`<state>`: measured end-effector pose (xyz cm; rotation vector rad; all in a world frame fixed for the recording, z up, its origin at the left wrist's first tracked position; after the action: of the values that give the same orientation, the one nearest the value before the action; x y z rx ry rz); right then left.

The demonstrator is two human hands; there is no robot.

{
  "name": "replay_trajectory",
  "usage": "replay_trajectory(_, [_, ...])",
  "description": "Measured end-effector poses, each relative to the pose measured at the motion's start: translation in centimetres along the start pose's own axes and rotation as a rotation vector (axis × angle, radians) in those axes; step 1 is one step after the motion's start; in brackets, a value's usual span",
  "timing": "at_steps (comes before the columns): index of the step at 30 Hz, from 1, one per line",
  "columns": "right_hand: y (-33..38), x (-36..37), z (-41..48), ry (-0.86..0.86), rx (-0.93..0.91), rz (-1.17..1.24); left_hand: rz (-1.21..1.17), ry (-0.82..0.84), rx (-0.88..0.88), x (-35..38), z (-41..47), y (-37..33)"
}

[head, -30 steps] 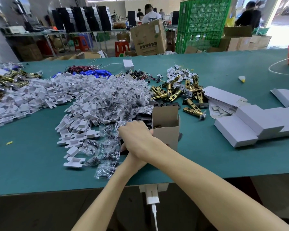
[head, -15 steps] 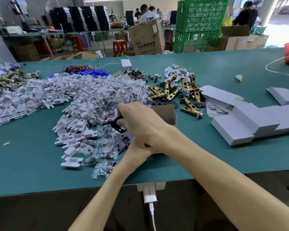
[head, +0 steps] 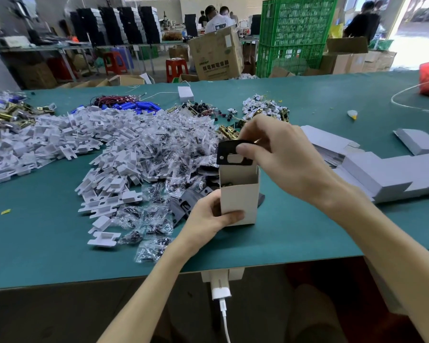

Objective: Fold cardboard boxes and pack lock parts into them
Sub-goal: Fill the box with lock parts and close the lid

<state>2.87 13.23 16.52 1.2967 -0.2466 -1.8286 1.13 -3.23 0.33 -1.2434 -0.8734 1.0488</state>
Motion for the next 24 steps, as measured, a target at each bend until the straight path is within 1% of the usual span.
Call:
replay_trajectory(5, [-1.1,0.4,-1.0,0.056,0.021,-0.113,-0.007,0.009,0.009,0.1,-0.1,-0.1])
replay_trajectory(10, [-1.6,1.5,-1.3,0.009,0.010,-0.250,-0.001,0.015,0.014,0.1,-0.1,-0.2])
replay_trajectory(15, [-1.9,2.5,-1.2,-0.005,0.028,-0.309,0.010,0.021,0.014,0.0,-0.1,-0.2])
replay_trajectory(18, [-2.3,2.7,-1.2,0.025,0.036,-0.334,0.024,0.022,0.015,-0.1,-0.1,-0.1])
replay_trajectory(21, [-2.8,2.8,-1.1,0.077,0.085,-0.397,0.035,0.021,0.010,-0.1,-0.1,-0.1])
replay_trajectory(24, [-2.7,3.0,-1.6,0.048,0.005,-0.484,0.036,0.018,0.001,-0.1,-0.1,-0.1])
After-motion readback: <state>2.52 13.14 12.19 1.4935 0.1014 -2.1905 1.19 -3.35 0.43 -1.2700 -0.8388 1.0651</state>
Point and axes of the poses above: each hand's wrist, its own z-axis towards the middle knuckle, its own x-axis out of the palm, y = z × x, the point moved 2 cm from there along z, towards the middle knuckle, and after that the axes turned 2 degrees about y, right-handed, at the moved point
